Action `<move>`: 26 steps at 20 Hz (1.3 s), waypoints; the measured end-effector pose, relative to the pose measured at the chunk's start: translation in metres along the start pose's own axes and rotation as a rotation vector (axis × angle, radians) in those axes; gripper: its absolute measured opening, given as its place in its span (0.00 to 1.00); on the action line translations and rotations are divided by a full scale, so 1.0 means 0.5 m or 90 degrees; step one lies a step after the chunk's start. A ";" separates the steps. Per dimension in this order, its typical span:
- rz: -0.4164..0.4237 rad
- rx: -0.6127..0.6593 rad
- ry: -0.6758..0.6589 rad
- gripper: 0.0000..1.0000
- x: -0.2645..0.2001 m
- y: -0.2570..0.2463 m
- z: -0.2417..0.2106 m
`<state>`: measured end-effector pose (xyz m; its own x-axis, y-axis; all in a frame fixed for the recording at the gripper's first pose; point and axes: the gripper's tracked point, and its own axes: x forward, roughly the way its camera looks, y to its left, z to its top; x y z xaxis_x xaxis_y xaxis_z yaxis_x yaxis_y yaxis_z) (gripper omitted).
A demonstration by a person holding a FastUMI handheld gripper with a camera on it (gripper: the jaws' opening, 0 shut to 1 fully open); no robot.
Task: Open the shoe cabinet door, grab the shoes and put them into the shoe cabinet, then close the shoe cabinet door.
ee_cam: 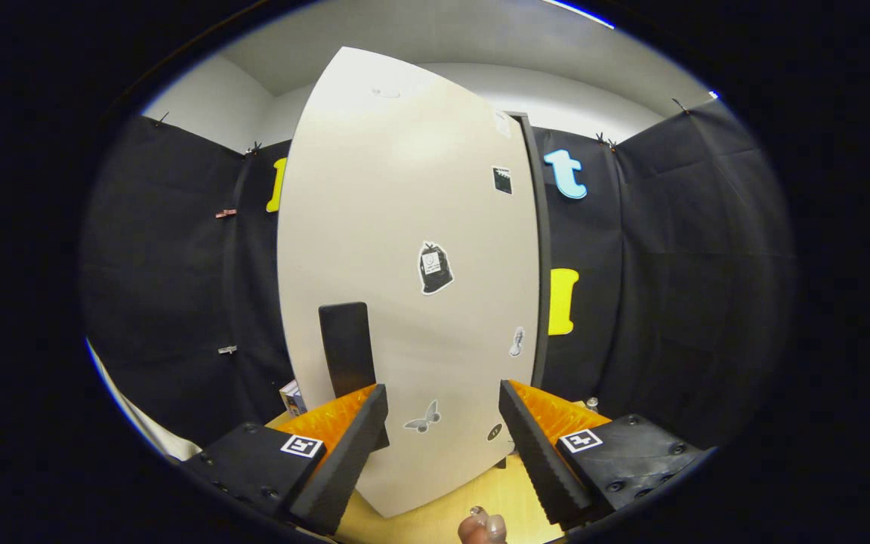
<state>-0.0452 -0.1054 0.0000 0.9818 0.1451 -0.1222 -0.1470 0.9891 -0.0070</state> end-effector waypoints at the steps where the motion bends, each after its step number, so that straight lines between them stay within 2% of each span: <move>1: 0.007 0.000 -0.001 0.98 0.007 0.013 0.001; 9: 0.031 -0.002 0.014 0.97 0.004 0.051 -0.009; 26: -0.003 -0.013 0.013 0.97 -0.034 0.059 -0.030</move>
<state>-0.0681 -0.0793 -0.0129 0.9800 0.1391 -0.1422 -0.1445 0.9891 -0.0283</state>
